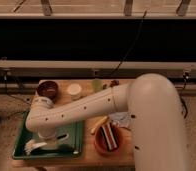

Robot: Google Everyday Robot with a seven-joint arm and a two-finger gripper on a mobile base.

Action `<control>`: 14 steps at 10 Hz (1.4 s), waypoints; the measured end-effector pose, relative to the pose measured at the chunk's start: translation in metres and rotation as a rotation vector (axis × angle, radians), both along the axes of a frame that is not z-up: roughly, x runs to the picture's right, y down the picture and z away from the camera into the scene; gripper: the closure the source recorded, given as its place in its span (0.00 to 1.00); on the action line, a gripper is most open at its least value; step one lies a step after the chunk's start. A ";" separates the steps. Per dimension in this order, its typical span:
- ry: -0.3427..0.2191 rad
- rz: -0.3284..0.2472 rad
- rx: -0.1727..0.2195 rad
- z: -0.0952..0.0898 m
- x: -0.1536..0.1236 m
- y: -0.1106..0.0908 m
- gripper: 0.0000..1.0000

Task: Wipe tray with brush

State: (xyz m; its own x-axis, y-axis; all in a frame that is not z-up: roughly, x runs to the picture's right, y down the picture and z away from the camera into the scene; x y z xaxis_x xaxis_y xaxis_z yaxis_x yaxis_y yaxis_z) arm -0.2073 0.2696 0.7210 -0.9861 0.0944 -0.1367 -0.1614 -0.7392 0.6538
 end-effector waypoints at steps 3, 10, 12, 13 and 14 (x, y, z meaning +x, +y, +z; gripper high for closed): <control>0.068 0.027 -0.027 0.006 0.045 0.006 1.00; 0.211 0.135 -0.020 0.029 0.101 -0.027 1.00; 0.213 0.142 -0.015 0.036 0.095 -0.037 1.00; 0.208 0.143 -0.010 0.039 0.090 -0.041 1.00; 0.190 0.143 -0.008 0.040 0.076 -0.044 1.00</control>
